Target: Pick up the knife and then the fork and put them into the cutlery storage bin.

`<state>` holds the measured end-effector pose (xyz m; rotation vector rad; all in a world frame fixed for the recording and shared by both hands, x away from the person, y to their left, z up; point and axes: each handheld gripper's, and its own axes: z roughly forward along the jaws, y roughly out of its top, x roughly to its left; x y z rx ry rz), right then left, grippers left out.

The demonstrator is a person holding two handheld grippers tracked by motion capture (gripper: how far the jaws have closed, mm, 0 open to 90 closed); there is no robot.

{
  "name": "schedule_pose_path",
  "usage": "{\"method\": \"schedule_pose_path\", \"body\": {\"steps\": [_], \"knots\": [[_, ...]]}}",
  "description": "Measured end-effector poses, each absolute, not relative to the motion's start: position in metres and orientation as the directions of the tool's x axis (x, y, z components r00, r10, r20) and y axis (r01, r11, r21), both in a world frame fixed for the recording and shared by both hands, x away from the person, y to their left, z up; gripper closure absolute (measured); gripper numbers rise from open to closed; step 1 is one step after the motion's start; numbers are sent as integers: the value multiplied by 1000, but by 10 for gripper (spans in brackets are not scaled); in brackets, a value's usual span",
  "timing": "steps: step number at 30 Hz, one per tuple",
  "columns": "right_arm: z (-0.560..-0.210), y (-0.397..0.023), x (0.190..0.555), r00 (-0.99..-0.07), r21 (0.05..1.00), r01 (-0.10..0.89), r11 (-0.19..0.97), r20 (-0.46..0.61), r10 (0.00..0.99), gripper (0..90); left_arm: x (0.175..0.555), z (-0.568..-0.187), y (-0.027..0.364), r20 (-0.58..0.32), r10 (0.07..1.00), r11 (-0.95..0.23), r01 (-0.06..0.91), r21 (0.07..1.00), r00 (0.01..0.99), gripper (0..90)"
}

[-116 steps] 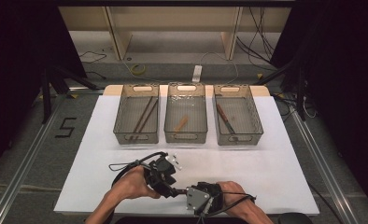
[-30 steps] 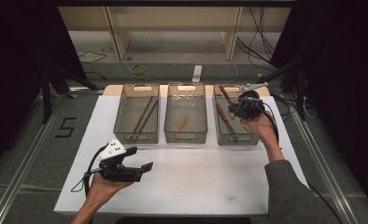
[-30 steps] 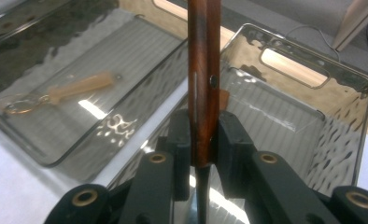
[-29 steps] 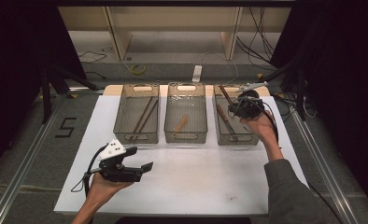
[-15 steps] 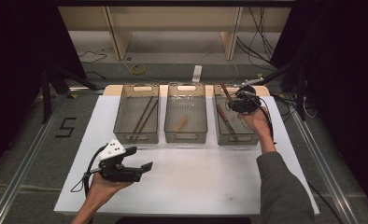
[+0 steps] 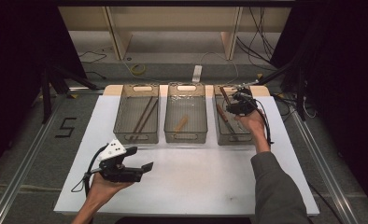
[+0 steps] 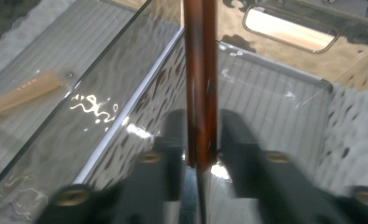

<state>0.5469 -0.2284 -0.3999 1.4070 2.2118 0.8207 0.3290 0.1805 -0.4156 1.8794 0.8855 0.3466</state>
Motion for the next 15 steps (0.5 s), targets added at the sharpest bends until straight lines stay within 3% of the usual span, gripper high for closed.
{"method": "schedule_pose_path", "body": {"steps": [4,15], "knots": [[-392,-230,544,-396,681,670,295,-7,918,464,330,-416,181,-146,708,-237,427,872,691,152],[-376,-223,508,-503,731,603,319,38,863,358,331,-416,183,-177,702,-216,442,870,690,151]]}}
